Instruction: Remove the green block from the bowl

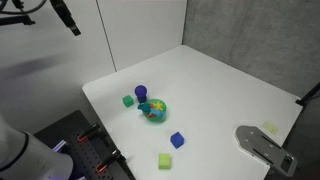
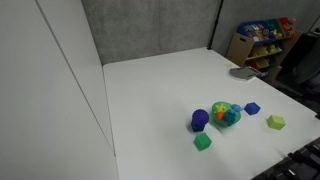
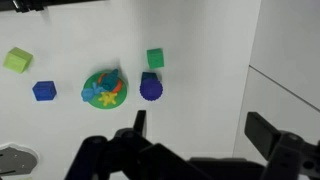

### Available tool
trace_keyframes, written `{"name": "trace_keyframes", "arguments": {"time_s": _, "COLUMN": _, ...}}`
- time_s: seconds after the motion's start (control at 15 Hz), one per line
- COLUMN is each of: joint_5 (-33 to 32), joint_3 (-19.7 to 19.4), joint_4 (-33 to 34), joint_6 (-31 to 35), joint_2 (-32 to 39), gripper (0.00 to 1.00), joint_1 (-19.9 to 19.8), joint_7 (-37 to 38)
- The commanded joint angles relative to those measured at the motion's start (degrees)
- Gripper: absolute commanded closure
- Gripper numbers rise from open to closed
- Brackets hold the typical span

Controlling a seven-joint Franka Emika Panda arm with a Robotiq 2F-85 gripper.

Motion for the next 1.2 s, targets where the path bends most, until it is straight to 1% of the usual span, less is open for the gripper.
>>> {"name": "trace_keyframes", "arguments": {"time_s": 0.0, "joint_5": 0.3, "joint_3": 0.3, "joint_4": 0.2, "joint_6": -0.3, "joint_2": 0.0, "gripper": 0.00, "joint_1": -0.5, "joint_7": -0.3}}
{"name": "trace_keyframes", "arguments": {"time_s": 0.47, "joint_5": 0.1, "joint_3": 0.3, "joint_4": 0.6, "joint_6": -0.2, "joint_2": 0.6, "gripper": 0.00, "joint_1": -0.7, "joint_7": -0.4}}
{"name": "trace_keyframes", "arguments": {"time_s": 0.87, "joint_5": -0.6, "joint_3": -0.2, "joint_4": 3.1, "joint_6": 0.1, "joint_2": 6.6, "gripper": 0.00, "joint_1": -1.8, "joint_7": -1.5}}
{"name": "trace_keyframes", "arguments": {"time_s": 1.13, "joint_5": -1.0, "joint_3": -1.0, "joint_4": 5.1, "joint_6": 0.9, "joint_2": 12.5, "gripper": 0.00, "joint_1": -2.2, "joint_7": -3.1}}
